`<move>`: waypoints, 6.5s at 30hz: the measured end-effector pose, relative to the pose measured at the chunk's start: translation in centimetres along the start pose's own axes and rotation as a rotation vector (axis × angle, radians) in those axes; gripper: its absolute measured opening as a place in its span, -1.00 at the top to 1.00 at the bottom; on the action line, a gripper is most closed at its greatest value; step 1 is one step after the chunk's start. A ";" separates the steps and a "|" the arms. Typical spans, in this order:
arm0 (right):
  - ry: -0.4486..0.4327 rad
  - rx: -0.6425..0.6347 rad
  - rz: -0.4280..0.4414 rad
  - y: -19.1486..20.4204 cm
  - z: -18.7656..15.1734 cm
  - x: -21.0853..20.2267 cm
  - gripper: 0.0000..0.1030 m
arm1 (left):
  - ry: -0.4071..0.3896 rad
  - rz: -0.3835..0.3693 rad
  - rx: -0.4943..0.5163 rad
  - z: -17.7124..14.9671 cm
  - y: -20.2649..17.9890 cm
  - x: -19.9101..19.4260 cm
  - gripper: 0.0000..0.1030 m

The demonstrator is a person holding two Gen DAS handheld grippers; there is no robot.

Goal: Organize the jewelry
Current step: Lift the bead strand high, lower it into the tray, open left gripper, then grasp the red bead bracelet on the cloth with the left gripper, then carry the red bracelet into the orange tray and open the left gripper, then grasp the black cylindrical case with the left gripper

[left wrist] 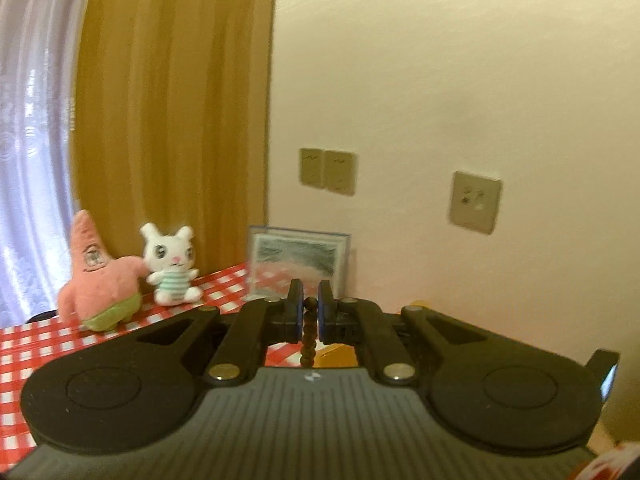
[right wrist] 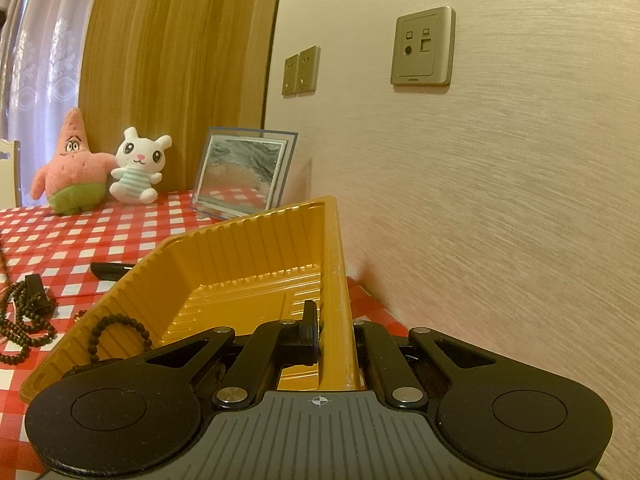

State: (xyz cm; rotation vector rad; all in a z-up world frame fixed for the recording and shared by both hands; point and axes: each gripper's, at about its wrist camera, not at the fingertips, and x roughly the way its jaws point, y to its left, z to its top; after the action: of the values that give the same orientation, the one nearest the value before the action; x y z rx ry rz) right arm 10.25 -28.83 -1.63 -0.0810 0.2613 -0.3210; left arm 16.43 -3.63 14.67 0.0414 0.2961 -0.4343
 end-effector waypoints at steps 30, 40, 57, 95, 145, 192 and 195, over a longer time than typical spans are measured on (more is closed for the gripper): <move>-0.001 0.001 0.010 0.4 0.0 -0.3 0.93 | 0.399 -0.347 -0.283 -11.7 -7.0 14.2 0.89; 0.001 0.004 0.011 0.4 0.0 -0.2 0.93 | 0.462 -0.324 -0.257 -14.5 -7.8 15.8 0.75; 0.009 0.015 -0.019 -0.3 -0.2 0.5 0.93 | 0.361 -0.108 -0.216 -17.3 -3.4 8.7 0.42; 0.010 0.093 -0.067 -2.0 -0.8 3.2 0.89 | 0.425 -0.055 0.169 -19.8 0.7 18.9 0.72; -0.017 0.073 -0.039 -1.0 0.0 1.4 0.90 | 0.206 -0.207 -0.093 -10.0 -5.0 10.3 0.92; 0.042 0.105 -0.051 -1.6 0.2 3.8 0.92 | 0.339 0.170 -0.227 -15.7 0.9 2.5 0.73; 0.034 0.102 -0.048 -1.6 0.3 4.2 0.92 | 0.342 0.157 -0.215 -16.0 1.5 3.4 0.70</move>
State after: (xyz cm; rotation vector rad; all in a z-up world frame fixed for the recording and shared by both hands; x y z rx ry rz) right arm 13.65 -31.68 -2.19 0.0189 0.2760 -0.3831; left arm 15.66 -2.02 -1.67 -0.0714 0.6703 -0.2353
